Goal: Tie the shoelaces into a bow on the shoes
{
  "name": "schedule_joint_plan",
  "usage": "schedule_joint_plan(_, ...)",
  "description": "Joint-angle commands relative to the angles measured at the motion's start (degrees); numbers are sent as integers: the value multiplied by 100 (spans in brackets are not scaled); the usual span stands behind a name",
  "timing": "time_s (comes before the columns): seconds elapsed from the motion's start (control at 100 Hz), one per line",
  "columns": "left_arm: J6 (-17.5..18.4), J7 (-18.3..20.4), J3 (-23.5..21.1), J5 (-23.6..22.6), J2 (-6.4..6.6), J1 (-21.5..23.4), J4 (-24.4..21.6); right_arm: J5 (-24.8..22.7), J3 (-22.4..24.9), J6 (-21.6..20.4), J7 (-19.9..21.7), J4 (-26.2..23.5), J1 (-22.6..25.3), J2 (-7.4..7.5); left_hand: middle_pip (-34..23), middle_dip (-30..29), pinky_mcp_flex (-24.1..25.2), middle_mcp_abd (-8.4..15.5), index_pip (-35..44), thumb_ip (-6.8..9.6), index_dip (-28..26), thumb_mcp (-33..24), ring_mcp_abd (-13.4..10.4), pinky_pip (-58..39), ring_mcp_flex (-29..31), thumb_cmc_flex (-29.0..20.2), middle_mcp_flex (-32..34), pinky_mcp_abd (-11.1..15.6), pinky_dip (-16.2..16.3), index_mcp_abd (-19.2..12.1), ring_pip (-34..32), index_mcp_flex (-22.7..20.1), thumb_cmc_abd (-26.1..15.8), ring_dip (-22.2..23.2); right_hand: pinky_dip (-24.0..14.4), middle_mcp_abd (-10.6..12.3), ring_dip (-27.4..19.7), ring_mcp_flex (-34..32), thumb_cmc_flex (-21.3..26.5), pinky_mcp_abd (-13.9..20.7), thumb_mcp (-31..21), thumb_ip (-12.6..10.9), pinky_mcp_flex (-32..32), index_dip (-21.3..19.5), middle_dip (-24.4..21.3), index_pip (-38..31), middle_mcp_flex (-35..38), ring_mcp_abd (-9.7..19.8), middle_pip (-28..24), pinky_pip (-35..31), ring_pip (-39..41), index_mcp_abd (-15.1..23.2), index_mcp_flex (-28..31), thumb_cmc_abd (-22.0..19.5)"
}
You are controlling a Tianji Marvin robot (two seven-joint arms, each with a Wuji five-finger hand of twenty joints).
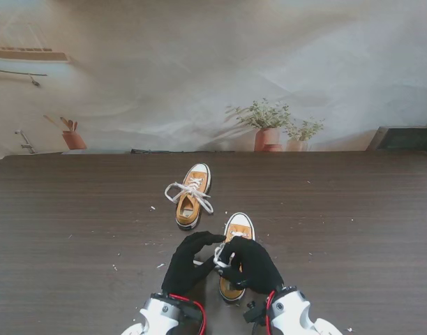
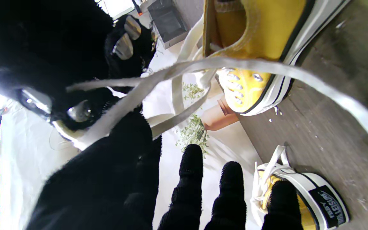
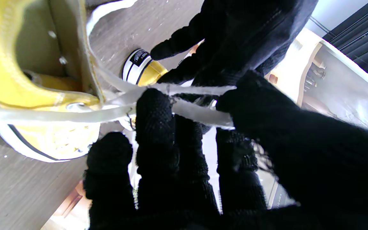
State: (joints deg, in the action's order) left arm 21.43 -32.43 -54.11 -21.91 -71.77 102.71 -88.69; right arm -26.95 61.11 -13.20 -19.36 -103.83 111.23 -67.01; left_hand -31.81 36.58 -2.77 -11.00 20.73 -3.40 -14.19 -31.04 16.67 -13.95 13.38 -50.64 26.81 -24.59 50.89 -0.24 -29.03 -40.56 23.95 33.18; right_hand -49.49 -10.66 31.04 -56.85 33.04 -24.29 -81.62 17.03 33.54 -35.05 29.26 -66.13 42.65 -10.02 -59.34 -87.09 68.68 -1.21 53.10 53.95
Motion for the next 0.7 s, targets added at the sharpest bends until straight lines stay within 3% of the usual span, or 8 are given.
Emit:
schedule_joint_plan(0.0, -126, 223, 10, 36, 29, -46, -84, 3, -8, -45, 113, -47, 42, 28, 64, 72, 87, -7, 190, -168, -98, 748, -3, -42, -88, -31, -152, 18, 121, 45, 8, -274, -228, 36, 7, 354, -52, -111, 100, 60, -249, -116, -23, -137, 12, -58, 187, 21, 87, -67, 37, 269, 217, -111)
schedule_joint_plan(0.07, -184, 342, -1, 60, 57, -67, -96, -3, 1, -52, 119, -52, 54, 31, 103, 58, 179, -36, 555, -46, -147, 1598, -17, -16, -155, -436, -172, 82, 115, -43, 76, -414, -514, 25, 8, 354, -52, -111, 98, 62, -247, -115, -23, -137, 14, -58, 191, 21, 86, -66, 37, 269, 218, -110)
schedule_joint_plan(0.09, -196, 371, -6, 66, 65, -69, -102, -5, 4, -54, 119, -54, 58, 31, 112, 58, 190, -29, 716, 59, -86, 2034, -31, -17, -162, -658, -173, 93, 114, -68, 83, -430, -665, 38, 8, 346, -52, -111, 103, 62, -249, -116, -23, -137, 13, -58, 190, 21, 88, -66, 36, 269, 218, -106)
schedule_joint_plan(0.15, -198, 422, -18, 89, 75, -77, -107, -10, 14, -55, 120, -59, 66, 32, 118, 59, 237, -35, 1175, 139, -50, 2495, -45, -9, -186, -992, -174, 131, 113, -191, 107, -525, -924, 44, 8, 351, -52, -111, 96, 63, -248, -115, -23, -137, 14, -58, 191, 21, 87, -66, 36, 269, 218, -113)
schedule_joint_plan(0.31, -108, 580, -72, 152, 111, -57, -145, -10, 30, -53, 128, -70, 83, 35, 142, 60, 330, -6, 1978, 124, -370, 2693, -80, 24, -226, -1205, -173, 210, 101, -356, 155, -489, -1207, 37, 8, 340, -52, -111, 101, 63, -248, -116, -22, -137, 15, -57, 192, 19, 90, -65, 36, 267, 216, -105)
schedule_joint_plan(0.4, -25, 834, -167, 262, 174, 27, -262, -15, 43, -42, 132, -79, 96, 37, 220, 32, 437, -22, 2697, 102, -1084, 2872, -103, 61, -317, -1334, -264, 270, 73, -294, 273, -241, -1479, 6, 8, 351, -52, -111, 93, 63, -251, -117, -22, -138, 15, -57, 187, 18, 92, -65, 35, 267, 216, -109)
schedule_joint_plan(0.54, 63, 1157, -351, 243, 281, 128, -407, -11, 61, -24, 134, -97, 113, 36, 317, -1, 574, 2, 3515, 85, -2492, 3164, -157, 108, -424, -1503, -399, 342, 21, 58, 445, 159, -1907, -6, 7, 346, -52, -111, 93, 63, -255, -115, -22, -138, 18, -56, 197, 18, 88, -65, 35, 262, 213, -103)
schedule_joint_plan(0.69, 55, 1479, -512, 286, 370, 180, -529, -2, 68, -21, 134, -105, 114, 35, 355, -16, 592, -49, 3690, 31, -3143, 3234, -150, 115, -457, -1440, -412, 336, -6, 435, 532, 147, -2220, -15, 7, 345, -52, -109, 94, 63, -254, -115, -22, -141, 18, -57, 191, 14, 90, -65, 33, 266, 213, -105)
